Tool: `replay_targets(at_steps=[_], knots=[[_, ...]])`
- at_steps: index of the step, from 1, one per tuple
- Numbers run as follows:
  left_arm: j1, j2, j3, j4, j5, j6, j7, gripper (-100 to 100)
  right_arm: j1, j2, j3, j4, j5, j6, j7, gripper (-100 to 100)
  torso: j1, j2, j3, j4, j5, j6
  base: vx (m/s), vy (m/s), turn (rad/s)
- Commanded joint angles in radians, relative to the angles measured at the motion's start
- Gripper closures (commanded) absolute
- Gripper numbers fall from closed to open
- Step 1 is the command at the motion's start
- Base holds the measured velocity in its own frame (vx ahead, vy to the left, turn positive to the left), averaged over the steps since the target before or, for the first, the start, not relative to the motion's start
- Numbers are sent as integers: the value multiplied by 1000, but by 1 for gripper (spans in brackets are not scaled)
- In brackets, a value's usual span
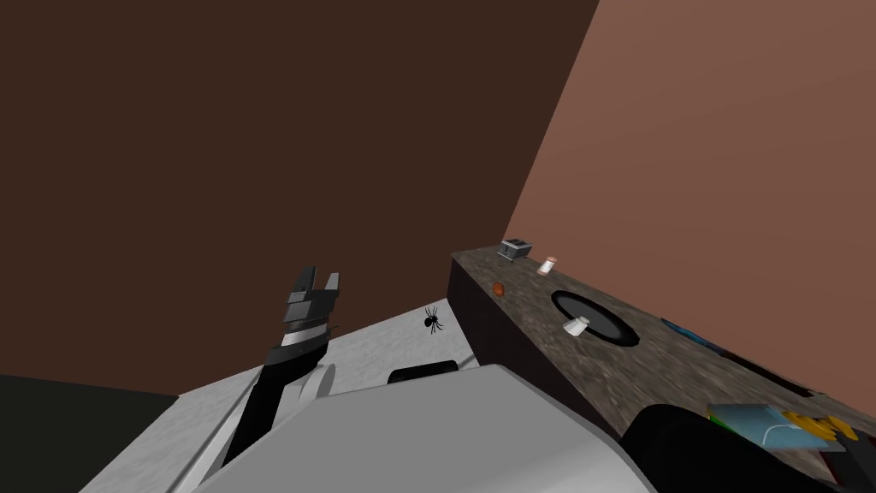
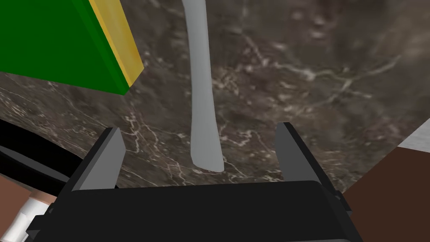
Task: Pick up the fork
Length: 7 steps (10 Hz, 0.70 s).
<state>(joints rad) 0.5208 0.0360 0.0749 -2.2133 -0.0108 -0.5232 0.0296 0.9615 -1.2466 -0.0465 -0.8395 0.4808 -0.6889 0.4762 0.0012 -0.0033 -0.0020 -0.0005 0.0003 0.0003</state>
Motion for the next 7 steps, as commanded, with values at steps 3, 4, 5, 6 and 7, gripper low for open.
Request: replay_targets(at_steps=[3,4,5,6,7], knots=[[0,0,0,0,0,0,0,0,10,74,-98,30,110,-41,-3,-100,0,0,0,0,-1,0,35,-15,31],[0,0,0,0,0,0,0,0,10,74,-121,30,141,-41,-3,-100,-2,0,0,0,-2,0,25,-6,-5],[0,0,0,0,0,0,0,0,23,121,-154,50,171,-71,-8,-100,-2,0,0,0,-2,0,49,-15,66],[0,0,0,0,0,0,0,0,23,134,-189,50,199,-71,-8,-100,-2,0,0,0,-2,0,47,-17,28],[0,0,0,0,0,0,0,0,23,134,-209,50,229,-71,-8,-100,-3,0,0,0,-3,0,17,-4,-4]])
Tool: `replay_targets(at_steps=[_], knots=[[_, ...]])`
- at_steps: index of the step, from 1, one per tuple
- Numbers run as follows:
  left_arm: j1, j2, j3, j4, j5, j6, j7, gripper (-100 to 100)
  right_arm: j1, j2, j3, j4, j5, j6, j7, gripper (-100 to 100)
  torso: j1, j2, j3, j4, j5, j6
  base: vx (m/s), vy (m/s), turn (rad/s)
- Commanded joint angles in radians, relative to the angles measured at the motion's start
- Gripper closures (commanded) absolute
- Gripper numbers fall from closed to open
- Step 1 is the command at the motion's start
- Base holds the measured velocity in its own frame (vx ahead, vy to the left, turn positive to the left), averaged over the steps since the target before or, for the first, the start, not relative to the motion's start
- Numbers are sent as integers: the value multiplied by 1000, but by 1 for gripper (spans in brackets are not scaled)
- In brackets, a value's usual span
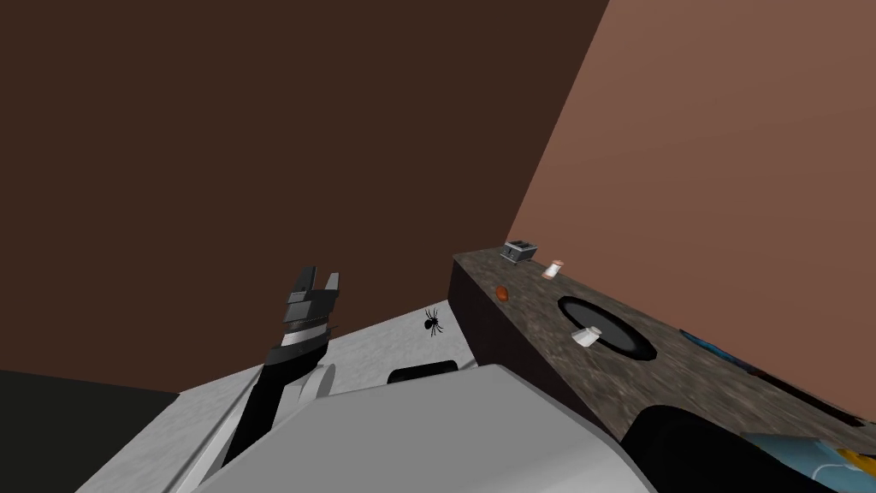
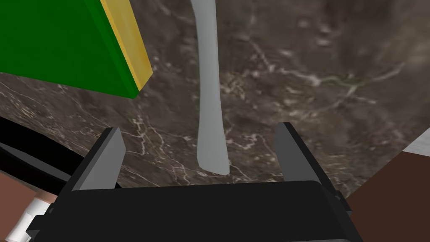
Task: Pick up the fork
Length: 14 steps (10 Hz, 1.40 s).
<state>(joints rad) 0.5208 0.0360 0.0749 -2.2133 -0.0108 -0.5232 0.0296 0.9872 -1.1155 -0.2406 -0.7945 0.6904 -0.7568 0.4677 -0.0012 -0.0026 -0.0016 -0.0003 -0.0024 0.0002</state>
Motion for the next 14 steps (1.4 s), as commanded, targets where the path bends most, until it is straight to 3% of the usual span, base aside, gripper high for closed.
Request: replay_targets(at_steps=[1,2,4,5,7,8,10,11,12,14], knots=[[0,0,0,0,0,0,0,0,11,50,-50,25,50,-34,-5,-100,0,0,0,0,0,0,34,-15,71],[0,0,0,0,0,0,0,0,11,62,-86,25,78,-34,-5,-100,0,0,0,0,0,0,40,-13,29],[0,0,0,0,0,0,0,0,11,62,-103,25,121,-34,-5,-100,0,0,0,0,0,0,11,-2,-3],[0,0,0,0,0,0,0,0,24,111,-149,45,159,-65,-10,-100,0,1,1,0,0,0,35,-16,72],[0,0,0,0,0,0,0,0,24,122,-191,45,216,-65,-10,-100,-1,0,0,0,-3,1,30,-16,14],[0,0,0,0,0,0,0,0,37,169,-228,65,248,-96,-16,-100,-1,1,1,0,-3,1,42,-16,60],[0,0,0,0,0,0,0,0,37,182,-279,65,305,-96,-16,-100,-2,1,1,0,-4,2,36,-12,15],[0,0,0,0,0,0,0,0,33,179,-265,77,285,-104,-4,-100,-2,2,1,0,-3,2,5,-1,-4],[0,0,0,0,0,0,0,0,33,179,-268,75,289,-102,-7,100,-1,3,2,1,-3,2,0,0,0],[0,0,0,0,0,0,0,0,33,179,-267,74,289,-103,-6,100,-2,4,2,1,-4,2,0,0,0]])
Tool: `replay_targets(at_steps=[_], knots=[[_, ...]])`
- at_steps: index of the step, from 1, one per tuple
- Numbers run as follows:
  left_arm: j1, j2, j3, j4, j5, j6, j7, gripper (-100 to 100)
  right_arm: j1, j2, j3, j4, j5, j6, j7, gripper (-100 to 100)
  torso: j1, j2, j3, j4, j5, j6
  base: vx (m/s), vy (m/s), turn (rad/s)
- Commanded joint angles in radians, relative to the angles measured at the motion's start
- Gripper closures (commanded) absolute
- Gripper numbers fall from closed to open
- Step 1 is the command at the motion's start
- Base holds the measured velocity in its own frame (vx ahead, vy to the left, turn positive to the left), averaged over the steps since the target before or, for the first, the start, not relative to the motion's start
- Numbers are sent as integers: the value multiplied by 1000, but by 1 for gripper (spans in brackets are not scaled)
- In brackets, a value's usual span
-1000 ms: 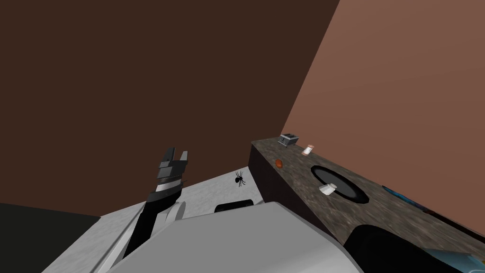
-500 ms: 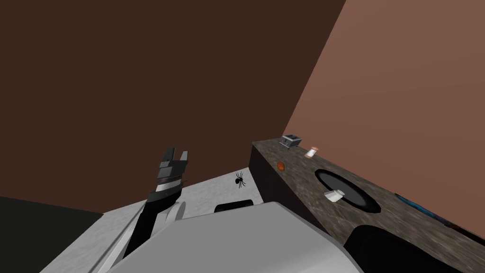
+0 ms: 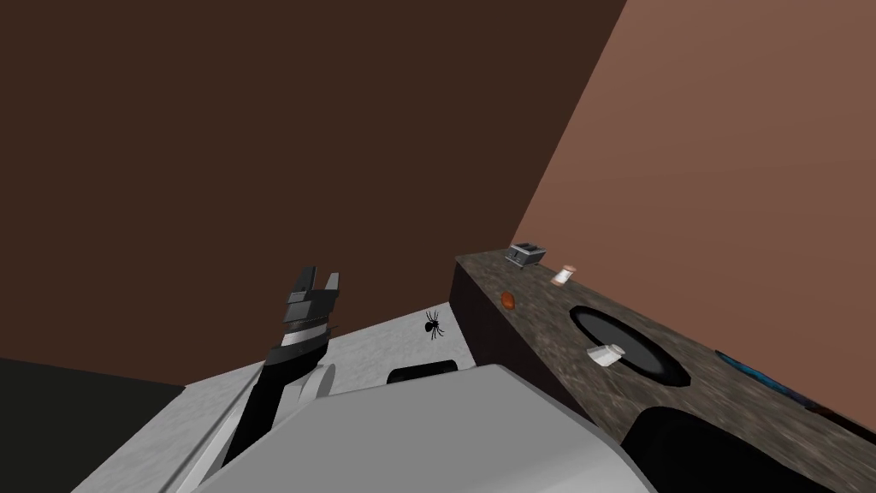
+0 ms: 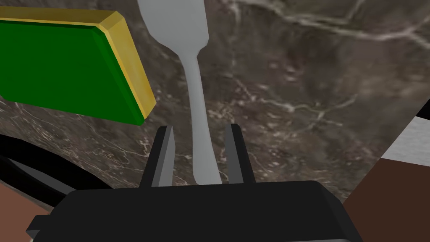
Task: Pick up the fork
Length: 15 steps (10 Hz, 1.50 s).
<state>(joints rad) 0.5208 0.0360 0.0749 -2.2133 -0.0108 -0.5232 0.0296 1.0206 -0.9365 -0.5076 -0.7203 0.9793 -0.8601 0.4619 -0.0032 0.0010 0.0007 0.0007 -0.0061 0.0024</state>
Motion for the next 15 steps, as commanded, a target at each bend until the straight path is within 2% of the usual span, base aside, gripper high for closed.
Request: replay_targets(at_steps=[1,2,3,4,5,6,7,8,9,11,12,14,15], knots=[[0,0,0,0,0,0,0,0,0,0,0,0,0,0,0,100,0,0,0,0,0,0,0,0,0],[0,0,0,0,0,0,0,0,0,0,0,0,0,0,0,100,0,0,0,0,0,0,0,0,0],[0,0,0,0,0,0,0,0,0,0,0,0,0,0,0,0,0,0,0,0,0,0,0,0,0],[0,0,0,0,0,0,0,0,-9,-50,50,-29,-50,38,-5,100,0,0,0,0,0,0,-49,19,-78],[0,0,0,0,0,0,0,0,-9,-57,75,-29,-73,38,-5,100,1,2,1,0,1,-1,-59,27,-28],[0,0,0,0,0,0,0,0,-23,-95,103,-49,-107,69,1,100,1,3,1,1,0,-1,-61,22,-68],[0,0,0,0,0,0,0,0,-23,-117,132,-49,-137,69,1,100,1,3,2,1,1,-1,-46,16,-22],[0,0,0,0,0,0,0,0,-23,-117,161,-49,-167,69,1,100,1,2,1,0,1,-1,-19,7,8],[0,0,0,0,0,0,0,0,-36,-162,192,-69,-197,100,6,100,1,1,1,0,0,-1,-36,16,-81],[0,0,0,0,0,0,0,0,-36,-177,252,-69,-255,100,6,100,1,2,1,0,1,-1,-33,10,-7],[0,0,0,0,0,0,0,0,-49,-223,286,-89,-286,131,11,100,1,1,1,0,1,-1,-43,14,-63],[0,0,0,0,0,0,0,0,-49,-236,339,-89,-350,131,11,100,3,2,1,0,2,-1,-33,15,-16],[0,0,0,0,0,0,0,0,-49,-236,341,-89,-357,131,11,100,2,1,0,0,1,-1,0,0,0]])
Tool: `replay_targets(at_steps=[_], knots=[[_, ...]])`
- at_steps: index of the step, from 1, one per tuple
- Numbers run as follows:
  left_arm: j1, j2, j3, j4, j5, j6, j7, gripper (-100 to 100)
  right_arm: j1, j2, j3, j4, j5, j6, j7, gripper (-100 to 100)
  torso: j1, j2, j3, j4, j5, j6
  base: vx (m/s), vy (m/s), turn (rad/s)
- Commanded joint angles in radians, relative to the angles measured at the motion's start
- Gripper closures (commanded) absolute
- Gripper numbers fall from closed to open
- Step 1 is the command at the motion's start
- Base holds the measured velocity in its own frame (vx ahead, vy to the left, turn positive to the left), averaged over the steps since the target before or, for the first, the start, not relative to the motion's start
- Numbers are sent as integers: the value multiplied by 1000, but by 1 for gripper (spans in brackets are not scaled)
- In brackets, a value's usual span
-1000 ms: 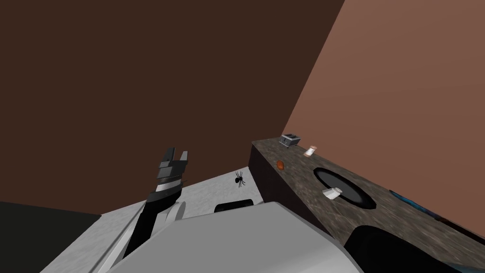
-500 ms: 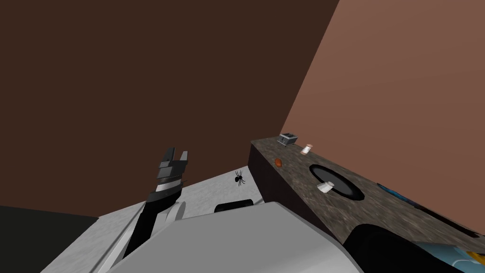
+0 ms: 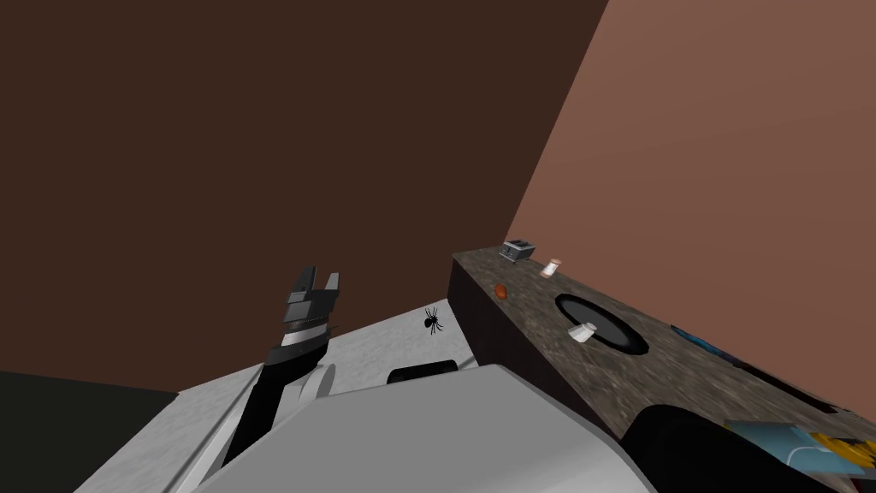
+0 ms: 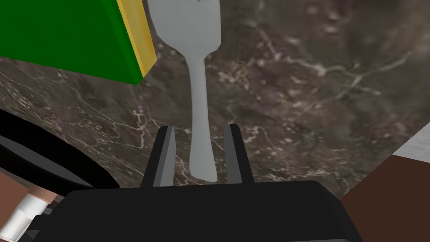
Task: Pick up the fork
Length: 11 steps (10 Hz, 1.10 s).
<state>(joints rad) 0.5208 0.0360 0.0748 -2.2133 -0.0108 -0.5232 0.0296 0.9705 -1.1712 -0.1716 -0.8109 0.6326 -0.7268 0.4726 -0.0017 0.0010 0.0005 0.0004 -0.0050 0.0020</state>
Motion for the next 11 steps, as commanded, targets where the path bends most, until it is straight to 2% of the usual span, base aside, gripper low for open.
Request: replay_targets(at_steps=[1,2,3,4,6,7,8,9,10,11], knots=[[0,0,0,0,0,0,0,0,-13,-50,50,-18,-50,28,6,100,0,0,0,0,0,0,-32,10,-91],[0,0,0,0,0,0,0,0,-13,-61,81,-18,-77,28,6,100,0,1,0,0,0,-1,-45,13,-23],[0,0,0,0,0,0,0,0,-13,-61,93,-18,-105,28,6,100,1,2,1,0,0,-1,-22,6,18],[0,0,0,0,0,0,0,0,-26,-107,130,-38,-137,59,11,100,0,1,1,0,0,0,-35,11,-66],[0,0,0,0,0,0,0,0,-26,-121,181,-38,-197,59,11,100,1,2,1,0,1,0,-35,15,-14],[0,0,0,0,0,0,0,0,-39,-167,216,-58,-227,90,16,100,1,1,1,0,0,0,-46,15,-71],[0,0,0,0,0,0,0,0,-39,-181,253,-58,-254,90,16,100,1,2,1,0,1,0,-44,14,-29],[0,0,0,0,0,0,0,0,-39,-181,269,-58,-283,90,16,100,1,2,1,0,1,0,-16,7,5],[0,0,0,0,0,0,0,0,-39,-181,269,-58,-294,90,16,100,1,1,1,0,1,0,0,0,0],[0,0,0,0,0,0,0,0,-52,-230,317,-78,-332,120,22,100,1,0,0,0,1,0,-32,14,-81]])
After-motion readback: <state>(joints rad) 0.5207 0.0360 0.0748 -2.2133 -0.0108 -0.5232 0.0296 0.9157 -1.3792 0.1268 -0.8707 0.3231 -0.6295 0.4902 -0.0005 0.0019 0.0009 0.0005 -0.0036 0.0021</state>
